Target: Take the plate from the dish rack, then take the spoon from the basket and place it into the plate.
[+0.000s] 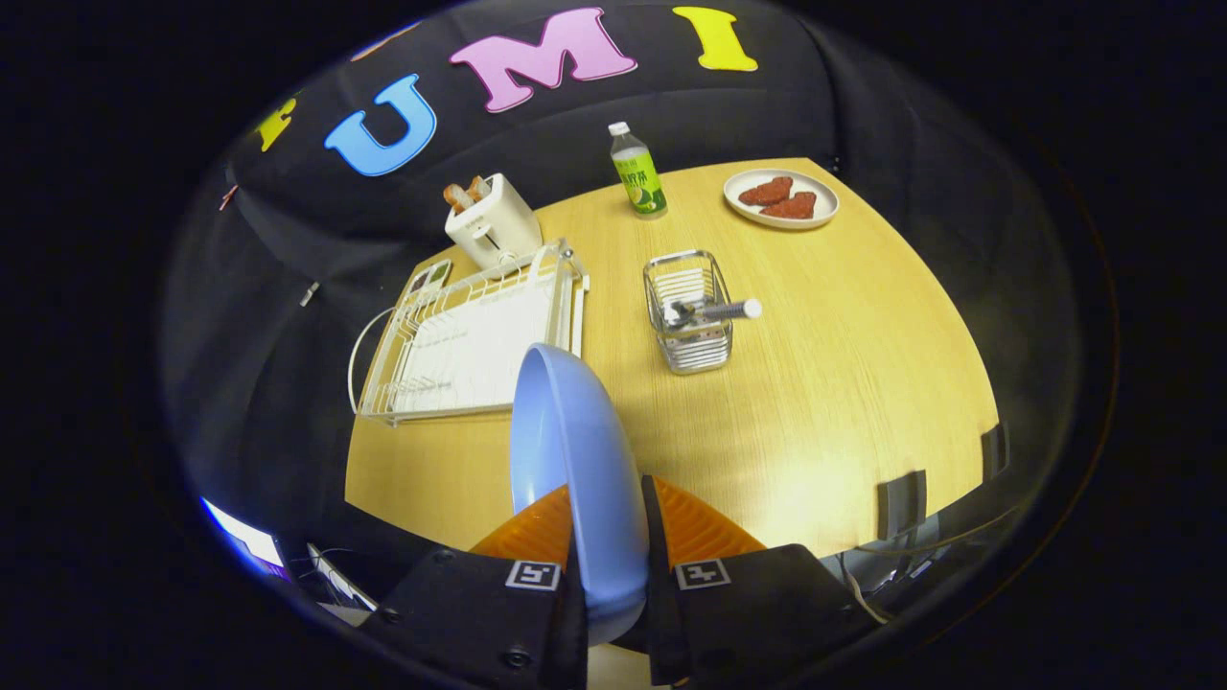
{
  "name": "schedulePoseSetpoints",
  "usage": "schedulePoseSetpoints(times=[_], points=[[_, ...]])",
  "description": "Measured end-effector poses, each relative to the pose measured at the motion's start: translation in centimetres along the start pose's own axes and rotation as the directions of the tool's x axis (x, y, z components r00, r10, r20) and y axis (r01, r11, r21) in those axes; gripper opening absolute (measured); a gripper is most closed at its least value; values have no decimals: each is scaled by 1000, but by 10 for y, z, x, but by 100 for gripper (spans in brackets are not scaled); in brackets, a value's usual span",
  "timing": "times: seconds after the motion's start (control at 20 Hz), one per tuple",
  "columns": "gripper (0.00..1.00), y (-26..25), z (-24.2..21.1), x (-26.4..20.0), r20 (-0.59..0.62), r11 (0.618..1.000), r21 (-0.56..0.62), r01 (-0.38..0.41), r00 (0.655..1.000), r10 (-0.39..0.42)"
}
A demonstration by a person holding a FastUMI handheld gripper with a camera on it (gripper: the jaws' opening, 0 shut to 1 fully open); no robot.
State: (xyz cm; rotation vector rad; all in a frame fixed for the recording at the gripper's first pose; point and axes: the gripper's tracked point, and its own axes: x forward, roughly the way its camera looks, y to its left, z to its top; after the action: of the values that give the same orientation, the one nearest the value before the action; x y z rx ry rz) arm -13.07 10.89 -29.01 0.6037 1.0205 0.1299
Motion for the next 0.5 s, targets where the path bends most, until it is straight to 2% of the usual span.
schedulePoseSetpoints(times=[0.3,0.5], points=[[29,-14,-40,41,-55,993,81,-87,994,91],[29,-31,-53,69,-88,982,157,-105,989,120]])
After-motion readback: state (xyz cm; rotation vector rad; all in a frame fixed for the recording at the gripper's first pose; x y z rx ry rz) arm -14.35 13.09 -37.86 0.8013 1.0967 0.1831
